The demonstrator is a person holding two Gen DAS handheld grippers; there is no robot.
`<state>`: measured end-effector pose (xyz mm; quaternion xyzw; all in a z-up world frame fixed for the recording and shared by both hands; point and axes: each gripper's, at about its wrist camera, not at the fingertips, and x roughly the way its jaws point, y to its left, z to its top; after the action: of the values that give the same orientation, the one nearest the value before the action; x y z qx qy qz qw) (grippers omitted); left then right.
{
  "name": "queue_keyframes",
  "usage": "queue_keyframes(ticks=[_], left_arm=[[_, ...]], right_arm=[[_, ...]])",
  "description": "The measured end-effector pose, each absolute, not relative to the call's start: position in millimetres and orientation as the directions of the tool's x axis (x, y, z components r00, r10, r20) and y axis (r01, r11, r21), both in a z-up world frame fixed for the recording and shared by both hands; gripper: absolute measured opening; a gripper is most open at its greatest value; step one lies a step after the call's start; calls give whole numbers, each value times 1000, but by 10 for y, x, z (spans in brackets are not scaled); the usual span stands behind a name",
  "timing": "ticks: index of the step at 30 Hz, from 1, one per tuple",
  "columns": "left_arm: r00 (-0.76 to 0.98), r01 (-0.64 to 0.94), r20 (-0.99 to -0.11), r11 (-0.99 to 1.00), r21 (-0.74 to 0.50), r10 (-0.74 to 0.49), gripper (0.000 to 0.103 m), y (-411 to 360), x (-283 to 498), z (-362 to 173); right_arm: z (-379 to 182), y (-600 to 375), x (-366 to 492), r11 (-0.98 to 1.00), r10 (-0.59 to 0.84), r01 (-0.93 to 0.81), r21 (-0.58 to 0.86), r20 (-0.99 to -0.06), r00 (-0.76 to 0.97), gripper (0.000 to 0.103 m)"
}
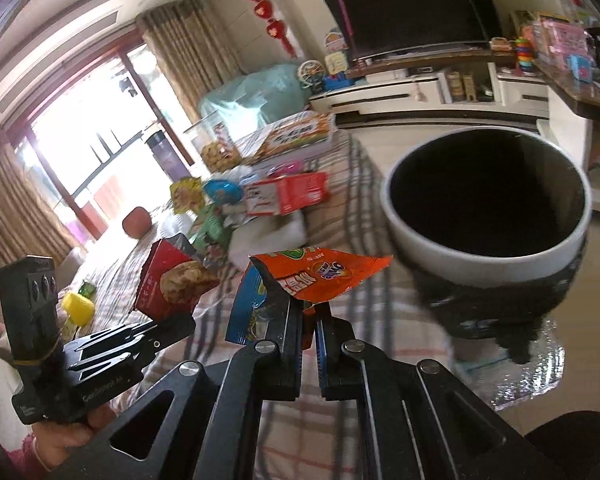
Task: Collect trash
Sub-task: 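Carry both wrappers over the bin and open both tools to drop them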
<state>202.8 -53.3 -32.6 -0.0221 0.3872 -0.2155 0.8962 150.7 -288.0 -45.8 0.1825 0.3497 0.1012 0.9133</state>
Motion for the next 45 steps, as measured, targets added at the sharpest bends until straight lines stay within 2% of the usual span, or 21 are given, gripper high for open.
queue_keyframes(ticks=[19,45], left_arm=[[546,503,-696,847,-172,-466,14,-1416,2531,-307],[525,551,-718,826,-122,-456,14,-2126,3093,-307]], right_arm=[[-331,-3782,1559,924,167,88,373,-599,783,5],[-386,-4238,1942,929,128,128,348,-626,769,5]])
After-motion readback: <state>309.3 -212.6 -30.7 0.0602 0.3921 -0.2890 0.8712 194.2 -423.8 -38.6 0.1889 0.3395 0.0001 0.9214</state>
